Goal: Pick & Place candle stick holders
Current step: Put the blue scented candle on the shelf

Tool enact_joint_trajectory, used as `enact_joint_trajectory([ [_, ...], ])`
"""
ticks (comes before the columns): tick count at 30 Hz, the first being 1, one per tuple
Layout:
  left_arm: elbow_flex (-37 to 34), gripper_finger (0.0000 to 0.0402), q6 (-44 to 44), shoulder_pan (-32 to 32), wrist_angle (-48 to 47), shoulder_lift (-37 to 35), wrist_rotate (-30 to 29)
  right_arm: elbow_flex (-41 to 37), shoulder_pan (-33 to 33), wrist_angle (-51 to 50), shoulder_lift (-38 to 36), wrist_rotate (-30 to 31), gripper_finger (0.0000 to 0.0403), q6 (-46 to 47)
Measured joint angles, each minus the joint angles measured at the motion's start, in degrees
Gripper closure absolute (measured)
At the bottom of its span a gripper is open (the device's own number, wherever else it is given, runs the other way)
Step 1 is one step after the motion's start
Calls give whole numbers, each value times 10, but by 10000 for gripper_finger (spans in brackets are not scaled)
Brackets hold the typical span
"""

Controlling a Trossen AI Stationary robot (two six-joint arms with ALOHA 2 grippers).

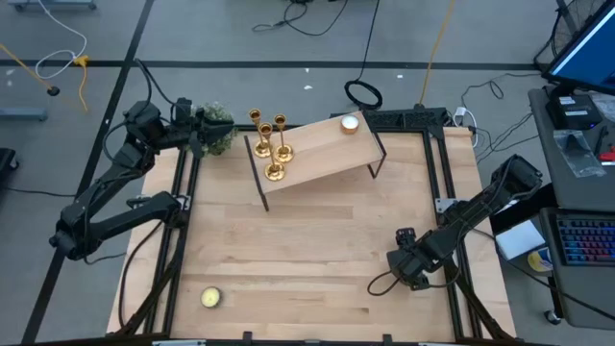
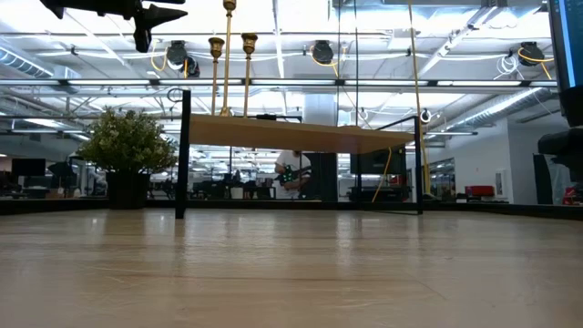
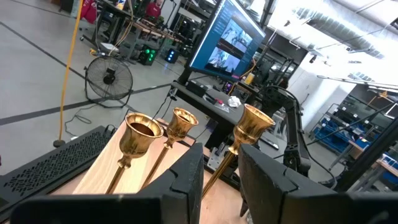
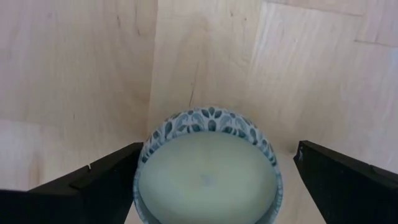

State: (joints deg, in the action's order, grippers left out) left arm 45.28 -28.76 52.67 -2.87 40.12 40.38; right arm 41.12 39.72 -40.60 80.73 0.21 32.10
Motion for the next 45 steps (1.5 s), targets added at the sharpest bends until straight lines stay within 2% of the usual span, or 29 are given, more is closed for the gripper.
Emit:
enact_joint_trajectory([
  [7, 0, 300, 0, 0, 0, 0, 0, 0, 0, -1, 0, -4, 18, 2],
  [21, 0, 300, 0, 0, 0, 0, 0, 0, 0, -2, 0, -20, 114, 17],
  [28, 0, 300, 0, 0, 0, 0, 0, 13, -1, -9, 0, -20, 110, 17],
  [32, 0, 300, -1, 0, 0, 0, 0, 59, -16, -42, 0, -20, 110, -6],
  [37, 0, 300, -5, 0, 0, 0, 0, 152, -67, -118, 0, -14, 111, -81],
  [40, 0, 300, -16, 0, 0, 0, 0, 215, -112, -170, 0, 17, 111, -144],
  [45, 0, 300, -18, 0, 0, 0, 5, 323, -214, -232, 0, 109, 111, -272],
])
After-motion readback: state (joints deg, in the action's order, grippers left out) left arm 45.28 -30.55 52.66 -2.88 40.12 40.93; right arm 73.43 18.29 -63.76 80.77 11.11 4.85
